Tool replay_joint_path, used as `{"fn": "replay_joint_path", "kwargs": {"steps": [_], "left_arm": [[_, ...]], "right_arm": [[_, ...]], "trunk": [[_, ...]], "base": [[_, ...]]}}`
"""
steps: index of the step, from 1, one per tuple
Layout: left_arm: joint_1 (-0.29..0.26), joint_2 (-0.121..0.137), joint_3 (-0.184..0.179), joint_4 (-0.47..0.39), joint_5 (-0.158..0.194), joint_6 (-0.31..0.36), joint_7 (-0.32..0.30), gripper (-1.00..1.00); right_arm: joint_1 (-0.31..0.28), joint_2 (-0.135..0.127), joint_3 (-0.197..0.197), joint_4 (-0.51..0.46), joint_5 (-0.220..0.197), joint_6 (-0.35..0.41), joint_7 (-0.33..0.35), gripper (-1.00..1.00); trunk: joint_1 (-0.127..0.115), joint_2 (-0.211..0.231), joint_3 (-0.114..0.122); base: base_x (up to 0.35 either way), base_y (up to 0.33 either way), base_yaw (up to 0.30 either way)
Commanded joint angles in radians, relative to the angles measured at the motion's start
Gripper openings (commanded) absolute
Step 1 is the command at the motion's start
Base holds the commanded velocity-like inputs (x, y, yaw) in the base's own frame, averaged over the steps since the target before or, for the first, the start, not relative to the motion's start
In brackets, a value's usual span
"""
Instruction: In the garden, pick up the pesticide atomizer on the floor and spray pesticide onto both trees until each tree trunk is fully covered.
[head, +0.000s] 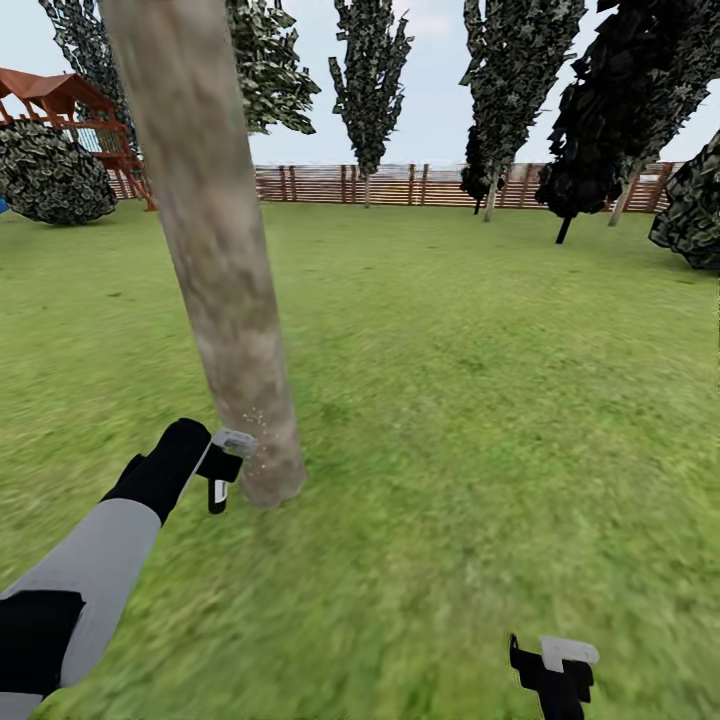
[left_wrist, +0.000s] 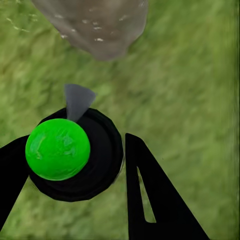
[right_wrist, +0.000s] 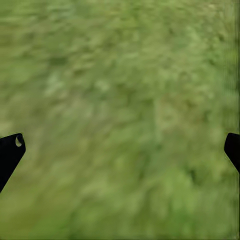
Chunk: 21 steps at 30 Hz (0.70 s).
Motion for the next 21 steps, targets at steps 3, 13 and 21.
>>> {"fn": "replay_joint_path", "kwargs": {"steps": [3,13,21], "left_arm": [[-0.001,0.000,-0.002,-0.004,-0.011,0.003,-0.008,-1.00],[-0.001,0.004,0.003,-0.004,-0.011,0.005,-0.002,-1.00],[-0.001,0.030,0.063,0.007,-0.012,0.004,0.036,-1.00]], "right_arm": [[0.000,0.000,0.008,0.000,-0.008,-0.003,-0.002,1.00],[0.000,0.000,0.008,0.000,-0.008,-0.003,-0.002,1.00],[0.000,0.000,0.008,0.000,-0.008,-0.003,-0.002,1.00]], "trunk": [[0.000,0.000,-0.001],[0.000,0.000,-0.001],[0.000,0.000,-0.001]], "base": [[-0.091,-0.278,0.000],[-0.012,-0.278,0.155],[0.000,-0.278,0.277]]}}
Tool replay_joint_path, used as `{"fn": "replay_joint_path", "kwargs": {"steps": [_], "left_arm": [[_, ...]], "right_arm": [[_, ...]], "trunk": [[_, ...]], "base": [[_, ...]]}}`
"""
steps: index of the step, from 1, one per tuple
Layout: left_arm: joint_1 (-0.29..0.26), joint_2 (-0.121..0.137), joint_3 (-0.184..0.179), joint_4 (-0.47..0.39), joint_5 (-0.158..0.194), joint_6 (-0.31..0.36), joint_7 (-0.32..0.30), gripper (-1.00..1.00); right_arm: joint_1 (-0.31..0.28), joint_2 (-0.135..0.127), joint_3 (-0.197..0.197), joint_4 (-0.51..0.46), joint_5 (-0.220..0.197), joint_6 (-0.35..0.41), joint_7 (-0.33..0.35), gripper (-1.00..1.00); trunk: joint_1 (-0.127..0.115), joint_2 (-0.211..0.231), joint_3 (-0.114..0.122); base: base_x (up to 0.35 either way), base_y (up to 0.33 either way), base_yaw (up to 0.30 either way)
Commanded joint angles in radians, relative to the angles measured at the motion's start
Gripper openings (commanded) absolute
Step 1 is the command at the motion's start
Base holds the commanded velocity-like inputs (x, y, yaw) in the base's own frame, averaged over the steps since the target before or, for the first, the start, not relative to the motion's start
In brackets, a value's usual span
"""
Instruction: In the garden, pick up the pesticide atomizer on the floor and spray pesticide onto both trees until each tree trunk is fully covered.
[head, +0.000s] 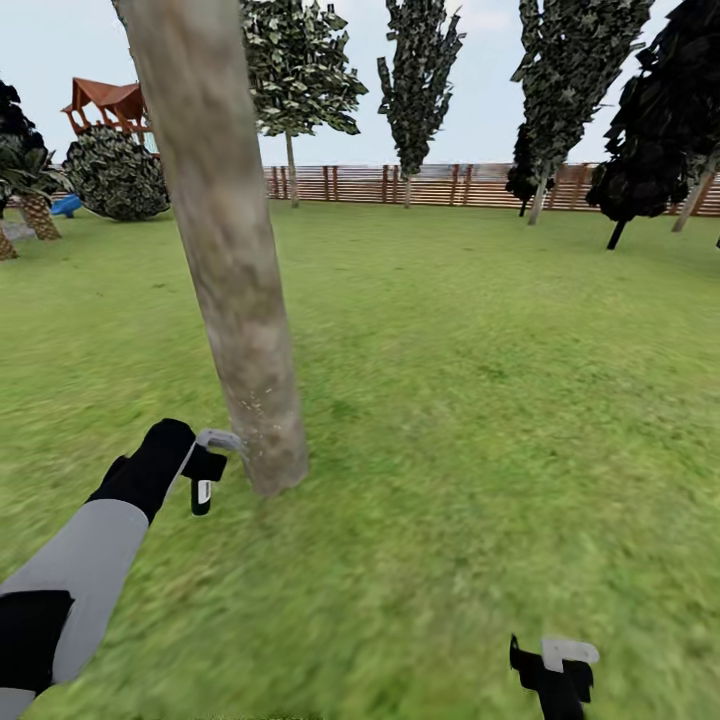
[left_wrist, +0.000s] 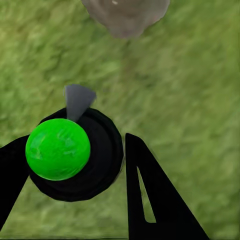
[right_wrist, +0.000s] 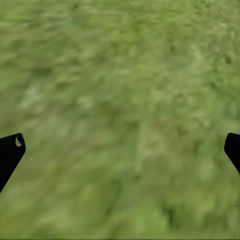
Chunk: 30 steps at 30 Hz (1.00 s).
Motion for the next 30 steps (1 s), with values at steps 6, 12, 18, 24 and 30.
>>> {"fn": "replay_joint_path", "kwargs": {"steps": [6,12,18,24,30], "left_arm": [[-0.001,-0.007,0.000,-0.002,-0.007,0.003,0.000,-1.00],[-0.001,-0.010,0.002,-0.009,-0.005,0.004,0.000,-1.00],[-0.001,-0.002,0.024,-0.008,-0.006,0.003,0.002,-1.00],[-0.001,-0.007,0.045,-0.007,-0.004,0.003,0.075,-1.00],[-0.001,-0.010,0.046,-0.007,-0.005,0.004,0.079,-1.00]], "right_arm": [[0.000,0.000,0.008,0.000,-0.008,-0.002,-0.002,1.00],[0.000,0.000,0.008,0.000,-0.008,-0.003,-0.002,1.00],[0.000,0.000,0.008,0.000,-0.008,-0.003,-0.002,1.00],[0.000,0.000,0.008,0.000,-0.008,-0.002,-0.002,1.00],[0.000,0.000,0.008,0.000,-0.008,-0.002,-0.002,1.00]], "trunk": [[0.000,0.000,-0.001],[0.000,0.000,-0.001],[0.000,0.000,-0.001],[0.000,0.000,-0.001],[0.000,0.000,-0.001]], "base": [[0.028,-0.278,0.126],[0.078,-0.278,0.003],[0.082,-0.278,0.000],[0.084,-0.278,0.158],[0.121,-0.278,0.275]]}}
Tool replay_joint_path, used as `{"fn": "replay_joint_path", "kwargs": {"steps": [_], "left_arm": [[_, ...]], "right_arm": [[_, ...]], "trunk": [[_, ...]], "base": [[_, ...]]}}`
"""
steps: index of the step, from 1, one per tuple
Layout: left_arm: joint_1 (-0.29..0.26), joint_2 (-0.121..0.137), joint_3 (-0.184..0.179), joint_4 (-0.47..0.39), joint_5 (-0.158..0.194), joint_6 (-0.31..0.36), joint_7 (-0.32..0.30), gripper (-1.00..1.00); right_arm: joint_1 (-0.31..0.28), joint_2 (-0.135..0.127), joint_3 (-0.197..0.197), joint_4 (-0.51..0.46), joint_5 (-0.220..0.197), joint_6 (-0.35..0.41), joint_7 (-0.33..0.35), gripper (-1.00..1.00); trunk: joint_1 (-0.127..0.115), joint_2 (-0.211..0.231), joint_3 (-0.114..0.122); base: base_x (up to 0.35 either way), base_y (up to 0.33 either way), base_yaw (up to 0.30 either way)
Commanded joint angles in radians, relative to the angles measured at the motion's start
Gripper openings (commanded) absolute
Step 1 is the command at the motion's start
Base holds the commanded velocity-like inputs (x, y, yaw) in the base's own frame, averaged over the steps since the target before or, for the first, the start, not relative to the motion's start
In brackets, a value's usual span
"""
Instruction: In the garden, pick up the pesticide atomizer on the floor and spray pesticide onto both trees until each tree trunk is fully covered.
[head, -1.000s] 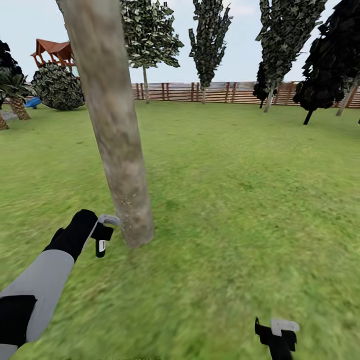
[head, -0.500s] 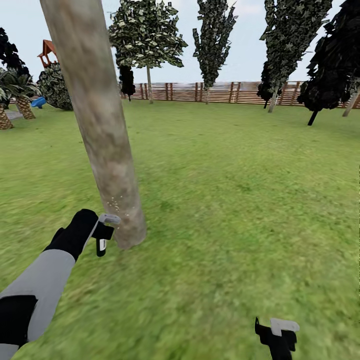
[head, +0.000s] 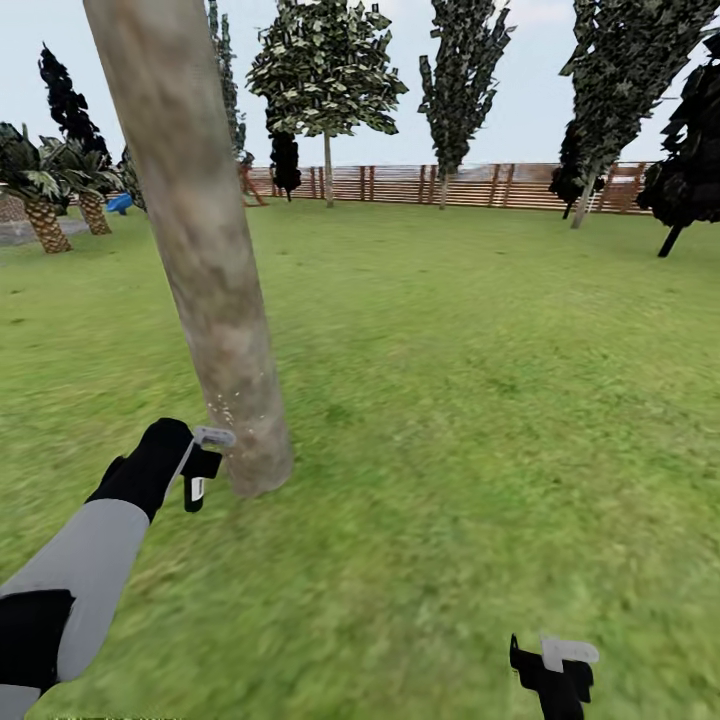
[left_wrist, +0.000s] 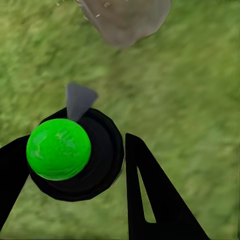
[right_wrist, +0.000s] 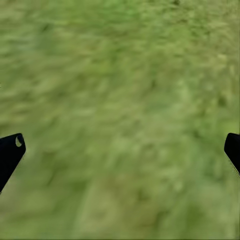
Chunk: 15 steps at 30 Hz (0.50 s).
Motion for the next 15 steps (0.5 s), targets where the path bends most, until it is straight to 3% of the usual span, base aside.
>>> {"fn": "replay_joint_path", "kwargs": {"steps": [1,8,12,15], "left_arm": [[-0.001,0.000,0.004,0.001,-0.011,0.003,-0.009,-1.00],[0.001,0.016,0.036,0.010,-0.014,0.002,-0.007,-1.00],[0.001,0.000,0.037,0.011,-0.011,0.002,-0.007,-1.00],[0.001,-0.032,0.038,0.010,-0.010,0.002,-0.007,-1.00]], "right_arm": [[0.000,0.000,0.008,0.000,-0.008,-0.002,-0.002,1.00],[0.000,0.000,0.008,0.000,-0.008,-0.002,-0.002,1.00],[0.000,0.000,0.008,0.000,-0.008,-0.002,-0.002,1.00],[0.000,0.000,0.008,0.000,-0.008,-0.002,-0.002,1.00]], "trunk": [[0.000,0.000,-0.001],[0.000,0.000,-0.001],[0.000,0.000,-0.001],[0.000,0.000,-0.001]], "base": [[0.135,-0.277,0.278],[0.136,-0.277,0.261],[0.136,-0.277,0.049],[0.136,-0.276,0.005]]}}
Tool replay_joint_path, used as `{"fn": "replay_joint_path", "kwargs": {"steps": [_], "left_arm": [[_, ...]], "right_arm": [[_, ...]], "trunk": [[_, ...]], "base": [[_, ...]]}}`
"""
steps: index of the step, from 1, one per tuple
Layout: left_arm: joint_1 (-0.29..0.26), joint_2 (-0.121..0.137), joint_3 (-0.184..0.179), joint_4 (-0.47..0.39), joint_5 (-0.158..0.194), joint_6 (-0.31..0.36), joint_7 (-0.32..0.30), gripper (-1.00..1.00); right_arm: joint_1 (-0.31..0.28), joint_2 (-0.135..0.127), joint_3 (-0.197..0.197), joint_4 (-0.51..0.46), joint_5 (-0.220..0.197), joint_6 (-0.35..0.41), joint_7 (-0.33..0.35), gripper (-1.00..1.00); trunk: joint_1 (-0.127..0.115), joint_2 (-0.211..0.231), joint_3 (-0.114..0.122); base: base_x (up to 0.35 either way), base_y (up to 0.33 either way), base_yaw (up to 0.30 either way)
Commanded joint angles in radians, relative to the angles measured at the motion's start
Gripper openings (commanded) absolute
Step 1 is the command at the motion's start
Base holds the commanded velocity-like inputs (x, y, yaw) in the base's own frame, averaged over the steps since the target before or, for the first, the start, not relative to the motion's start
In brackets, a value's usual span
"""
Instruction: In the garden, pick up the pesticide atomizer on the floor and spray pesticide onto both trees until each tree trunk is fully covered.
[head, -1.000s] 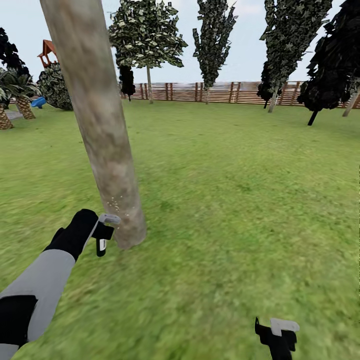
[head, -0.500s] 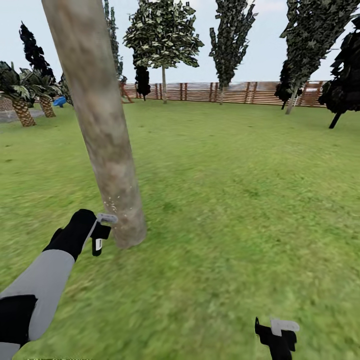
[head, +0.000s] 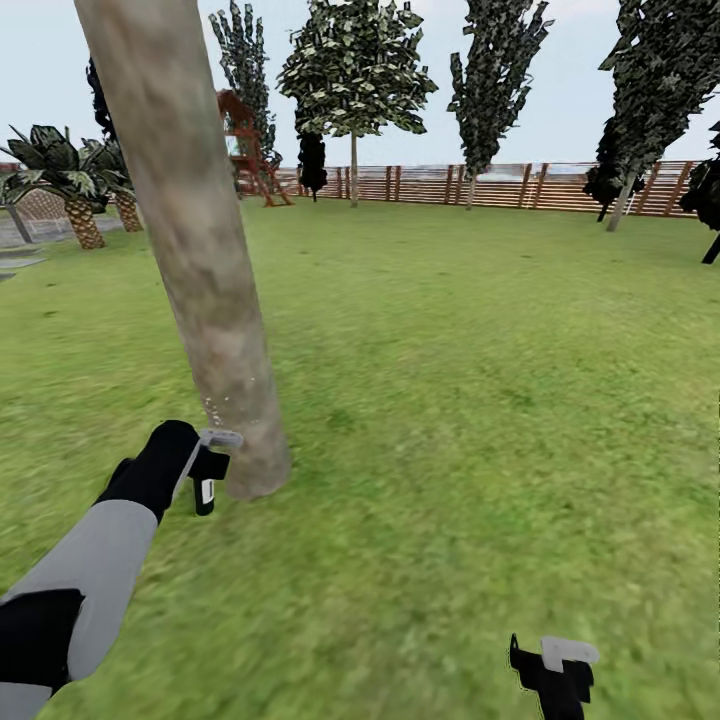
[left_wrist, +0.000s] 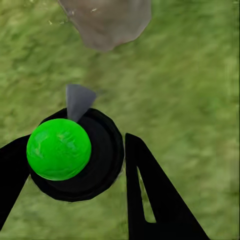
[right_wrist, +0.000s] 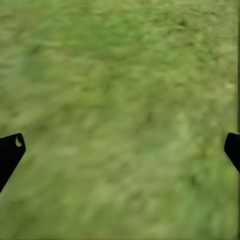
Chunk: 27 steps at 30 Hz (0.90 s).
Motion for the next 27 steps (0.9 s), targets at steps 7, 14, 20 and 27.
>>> {"fn": "replay_joint_path", "kwargs": {"steps": [7,14,20,27], "left_arm": [[-0.001,0.000,0.007,0.000,-0.019,0.003,-0.010,-1.00],[0.068,0.113,0.023,0.003,-0.022,-0.004,-0.009,-1.00],[0.113,0.055,0.024,0.003,-0.019,-0.010,-0.008,-1.00],[0.114,0.097,0.041,-0.006,-0.021,-0.010,0.027,-1.00]], "right_arm": [[0.000,0.000,0.008,0.000,-0.008,-0.002,-0.002,1.00],[0.000,0.000,0.008,0.000,-0.008,-0.002,-0.002,1.00],[0.000,0.000,0.008,0.000,-0.008,-0.003,-0.002,1.00],[0.000,0.000,0.008,0.000,-0.008,-0.002,-0.002,1.00]], "trunk": [[0.000,0.000,-0.001],[0.000,0.000,-0.001],[0.000,0.000,-0.001],[0.000,0.000,-0.001]], "base": [[0.137,-0.277,0.000],[0.127,-0.276,0.084],[0.019,-0.277,0.273],[0.180,-0.219,0.219]]}}
